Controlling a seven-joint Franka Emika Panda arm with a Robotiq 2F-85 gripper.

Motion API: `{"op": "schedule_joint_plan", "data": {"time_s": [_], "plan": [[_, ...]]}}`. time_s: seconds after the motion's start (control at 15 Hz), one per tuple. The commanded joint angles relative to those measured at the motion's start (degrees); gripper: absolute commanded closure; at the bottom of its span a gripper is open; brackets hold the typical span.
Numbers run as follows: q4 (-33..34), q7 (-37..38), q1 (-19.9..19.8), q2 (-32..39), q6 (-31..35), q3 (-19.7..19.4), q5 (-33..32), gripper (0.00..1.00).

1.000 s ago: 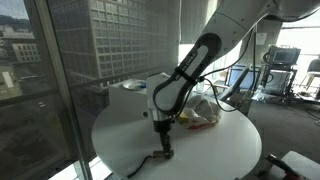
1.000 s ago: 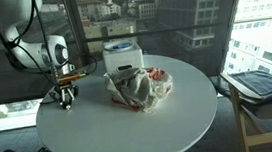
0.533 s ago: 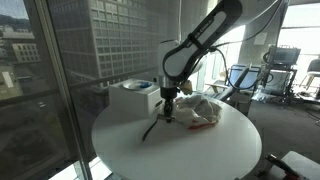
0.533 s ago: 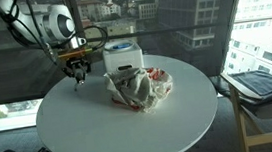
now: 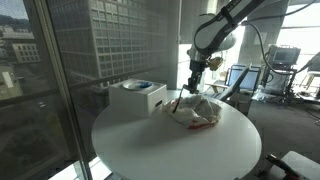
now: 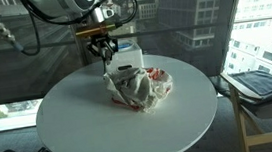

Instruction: Pick up all the items on the table and put them into the plastic

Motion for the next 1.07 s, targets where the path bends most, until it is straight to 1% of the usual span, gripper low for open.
{"op": "schedule_joint_plan", "data": {"time_s": [0.0,0.2,0.27,0.4,0.53,0.73,0.93,1.0], "plan": [[0.3,9.3,-1.2,3.0,7.4,-3.9,-5.5,0.85],[4.1,22.1,-0.4,9.2,11.0,-7.7,-14.6,0.84],[5.4,25.2,0.4,11.7,11.2,-8.5,-16.3,0.85],[7.7,28.9,1.6,16.3,11.5,-9.6,-17.1,0.85],[9.5,28.8,1.8,20.5,12.1,-9.2,-14.2,0.85],[11.6,28.7,2.8,25.8,13.1,-9.1,-12.4,0.85],[12.8,28.7,4.5,29.3,13.9,-10.2,-12.8,0.85],[12.8,28.8,5.0,29.4,14.2,-10.4,-12.8,0.84]]}}
